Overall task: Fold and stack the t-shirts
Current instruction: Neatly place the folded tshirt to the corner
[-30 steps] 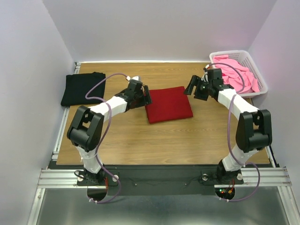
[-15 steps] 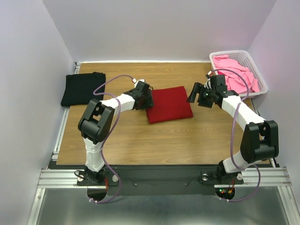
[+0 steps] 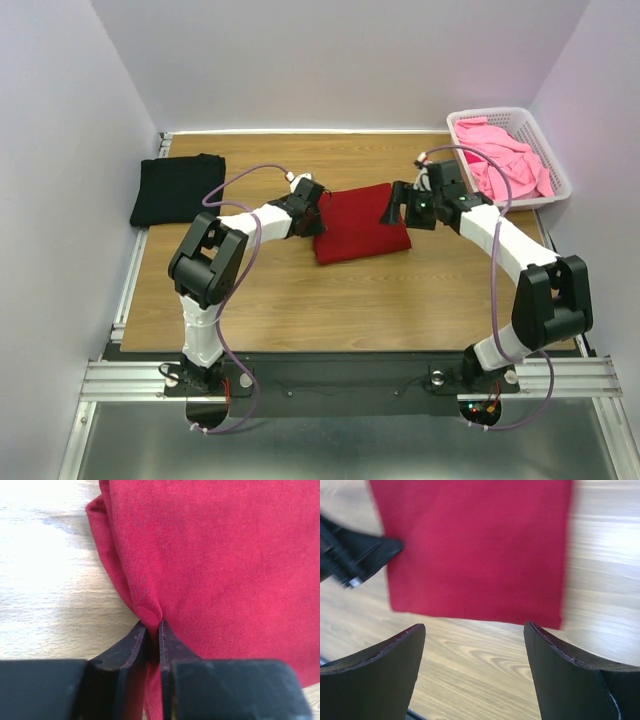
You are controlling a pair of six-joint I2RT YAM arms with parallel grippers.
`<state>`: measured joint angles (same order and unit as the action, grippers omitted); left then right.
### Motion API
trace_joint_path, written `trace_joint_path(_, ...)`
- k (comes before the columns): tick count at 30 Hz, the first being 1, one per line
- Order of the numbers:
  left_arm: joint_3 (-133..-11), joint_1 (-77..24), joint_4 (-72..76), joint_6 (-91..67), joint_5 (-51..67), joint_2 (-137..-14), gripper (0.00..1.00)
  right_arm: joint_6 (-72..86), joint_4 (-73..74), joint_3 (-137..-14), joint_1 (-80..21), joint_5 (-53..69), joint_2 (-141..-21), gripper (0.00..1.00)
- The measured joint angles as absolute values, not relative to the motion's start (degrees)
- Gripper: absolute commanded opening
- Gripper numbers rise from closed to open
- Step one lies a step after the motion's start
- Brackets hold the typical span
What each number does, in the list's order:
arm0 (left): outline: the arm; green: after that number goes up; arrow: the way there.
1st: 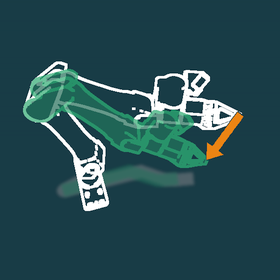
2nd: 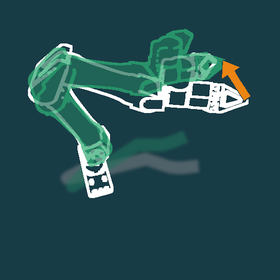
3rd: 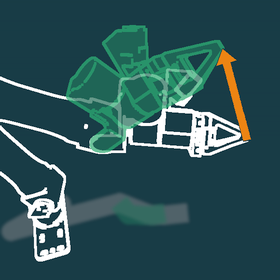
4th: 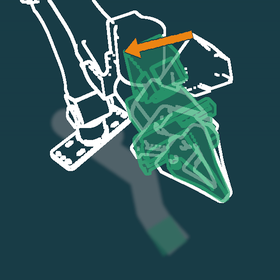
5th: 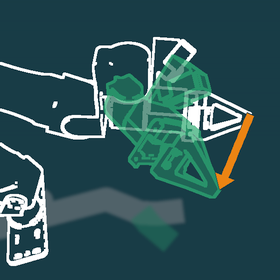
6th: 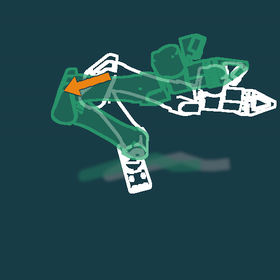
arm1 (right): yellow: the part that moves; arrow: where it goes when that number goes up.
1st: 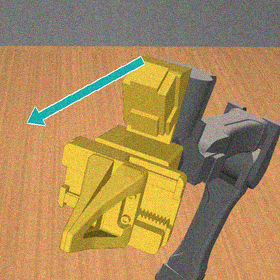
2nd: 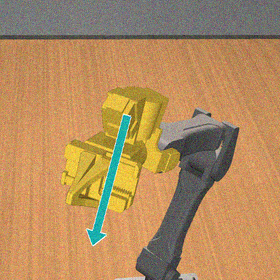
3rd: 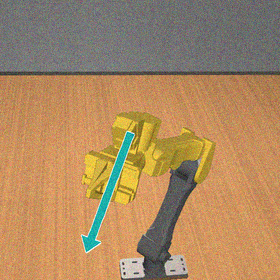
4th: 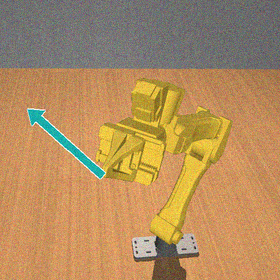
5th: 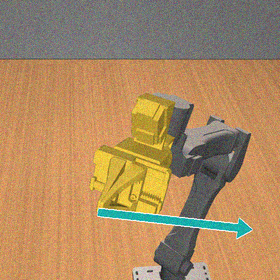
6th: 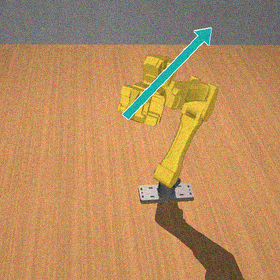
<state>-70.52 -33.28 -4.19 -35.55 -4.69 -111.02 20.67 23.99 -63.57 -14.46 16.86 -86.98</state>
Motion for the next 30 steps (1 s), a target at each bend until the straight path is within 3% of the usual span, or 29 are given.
trace_joint_path(2, -70.4, -33.3, -4.0, -35.6, -4.7, -111.0, 0.34, 20.1, 24.0, -64.5, -17.4, 16.3, -87.6, 0.84)
trace_joint_path(4, -70.1, -33.3, -3.7, -36.0, -4.7, -110.8, 0.63, 18.9, 24.0, -65.9, -20.7, 15.4, -88.9, 0.83)
trace_joint_path(7, -69.8, -33.3, -3.6, -35.7, -3.9, -109.7, 0.80, 16.0, 24.0, -68.4, -27.3, 13.2, -91.4, 0.82)
trace_joint_path(13, -66.2, -30.2, -6.6, -34.8, -2.2, -105.4, 0.83, 9.6, 24.0, -73.2, -37.9, 8.4, -97.3, 0.81)
trace_joint_path(18, -64.2, -22.7, -8.5, -33.2, -1.5, -100.3, 0.83, 4.8, 23.5, -78.4, -45.1, 1.7, -105.0, 0.72)
trace_joint_path(30, -58.1, -15.1, -8.4, -30.0, 0.9, -95.6, 0.83, 0.0, 23.7, -84.6, -51.2, -8.6, -117.3, 0.61)
